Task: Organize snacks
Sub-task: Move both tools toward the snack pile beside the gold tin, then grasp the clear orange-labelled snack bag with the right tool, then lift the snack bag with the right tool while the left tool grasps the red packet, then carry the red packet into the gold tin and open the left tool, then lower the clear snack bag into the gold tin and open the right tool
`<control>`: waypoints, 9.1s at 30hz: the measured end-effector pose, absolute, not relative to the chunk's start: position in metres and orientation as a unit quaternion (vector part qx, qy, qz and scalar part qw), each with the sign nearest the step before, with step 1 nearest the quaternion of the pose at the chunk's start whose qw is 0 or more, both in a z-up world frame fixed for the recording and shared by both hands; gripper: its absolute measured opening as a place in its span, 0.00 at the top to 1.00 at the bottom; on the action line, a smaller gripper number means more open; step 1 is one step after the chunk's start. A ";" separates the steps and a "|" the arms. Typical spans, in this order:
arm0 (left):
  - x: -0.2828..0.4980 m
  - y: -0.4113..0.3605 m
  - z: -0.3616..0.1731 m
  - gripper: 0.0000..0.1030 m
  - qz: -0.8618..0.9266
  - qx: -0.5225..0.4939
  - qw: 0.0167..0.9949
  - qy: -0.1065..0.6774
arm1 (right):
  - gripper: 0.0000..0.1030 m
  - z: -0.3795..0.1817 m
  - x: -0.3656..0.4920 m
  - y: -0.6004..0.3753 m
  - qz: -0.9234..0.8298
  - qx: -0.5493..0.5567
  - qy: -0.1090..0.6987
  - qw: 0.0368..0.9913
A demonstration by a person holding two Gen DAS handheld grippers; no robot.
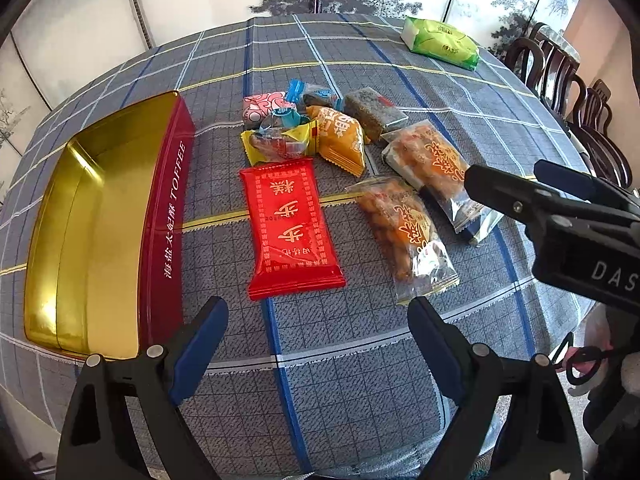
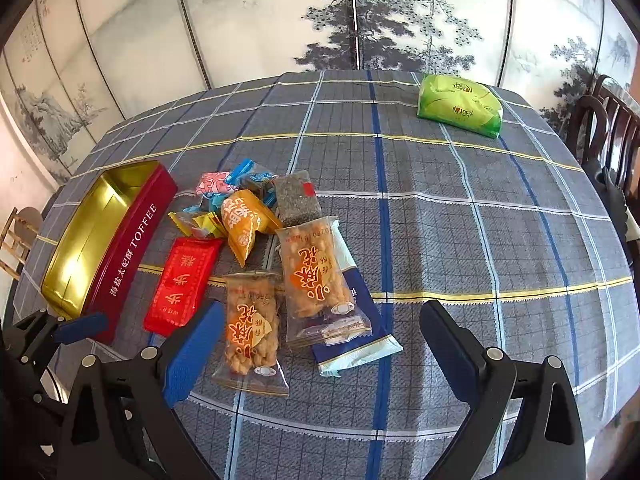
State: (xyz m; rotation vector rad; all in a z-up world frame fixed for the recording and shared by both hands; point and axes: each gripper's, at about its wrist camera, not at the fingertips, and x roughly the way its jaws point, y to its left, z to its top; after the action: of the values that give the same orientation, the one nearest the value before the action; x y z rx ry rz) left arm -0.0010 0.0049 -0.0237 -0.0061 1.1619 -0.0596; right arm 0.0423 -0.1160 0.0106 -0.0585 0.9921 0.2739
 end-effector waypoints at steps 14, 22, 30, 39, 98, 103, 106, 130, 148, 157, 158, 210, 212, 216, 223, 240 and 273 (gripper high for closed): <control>0.005 0.006 -0.030 0.14 -0.010 0.009 0.826 0.563 | 0.05 0.007 0.046 -0.109 0.139 -0.042 0.475 0.868; 0.006 0.010 -0.030 0.14 -0.003 0.002 0.827 0.562 | 0.06 0.007 0.045 -0.106 0.139 -0.047 0.475 0.867; 0.007 0.013 -0.030 0.14 0.002 -0.004 0.827 0.562 | 0.06 0.007 0.045 -0.105 0.139 -0.047 0.475 0.868; 0.006 0.014 -0.030 0.14 0.008 -0.004 0.827 0.562 | 0.06 0.008 0.045 -0.104 0.142 -0.048 0.475 0.867; 0.023 0.035 -0.024 0.35 -0.001 -0.030 0.834 0.550 | 0.44 -0.036 0.090 -0.093 0.160 -0.088 0.504 0.844; 0.028 0.034 -0.021 0.35 0.001 -0.018 0.837 0.547 | 0.51 -0.037 0.091 -0.096 0.161 -0.088 0.504 0.844; 0.031 0.032 -0.020 0.35 -0.004 -0.016 0.837 0.548 | 0.59 -0.036 0.093 -0.103 0.162 -0.078 0.505 0.845; 0.086 0.026 -0.041 0.59 -0.036 -0.066 0.779 0.622 | 0.62 -0.047 0.103 -0.179 0.082 -0.021 0.510 0.856; 0.086 0.023 -0.041 0.57 -0.021 -0.043 0.791 0.610 | 0.61 -0.046 0.101 -0.179 0.082 -0.016 0.505 0.859; 0.078 0.028 -0.048 0.44 -0.007 -0.049 0.788 0.614 | 0.60 -0.046 0.099 -0.178 0.081 -0.020 0.503 0.860; 0.078 0.028 -0.049 0.44 -0.007 -0.047 0.786 0.616 | 0.60 -0.046 0.099 -0.178 0.080 -0.020 0.503 0.860; 0.036 0.169 0.009 0.60 0.036 -0.014 0.824 0.565 | 0.55 -0.048 0.119 -0.163 0.058 -0.061 0.556 0.827; 0.036 0.190 0.001 0.60 0.052 -0.010 0.818 0.573 | 0.55 -0.048 0.120 -0.163 0.055 -0.057 0.559 0.826; 0.034 0.217 -0.014 0.60 0.076 -0.001 0.808 0.584 | 0.55 -0.048 0.121 -0.163 0.050 -0.054 0.559 0.826; 0.032 0.236 -0.031 0.60 0.084 0.012 0.799 0.595 | 0.55 -0.047 0.122 -0.161 0.037 -0.048 0.562 0.825; 0.025 0.238 -0.043 0.56 0.073 0.017 0.799 0.597 | 0.63 -0.047 0.118 -0.156 0.006 -0.033 0.551 0.834; -0.047 0.324 0.024 0.33 0.142 -0.141 0.840 0.504 | 0.63 0.010 0.065 0.138 0.275 -0.025 0.505 0.818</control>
State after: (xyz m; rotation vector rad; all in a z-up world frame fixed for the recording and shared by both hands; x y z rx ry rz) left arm -0.0471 0.3238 0.0237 -0.2977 1.0656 0.3009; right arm 0.0654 0.1379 0.0103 -0.0530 1.0766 0.5854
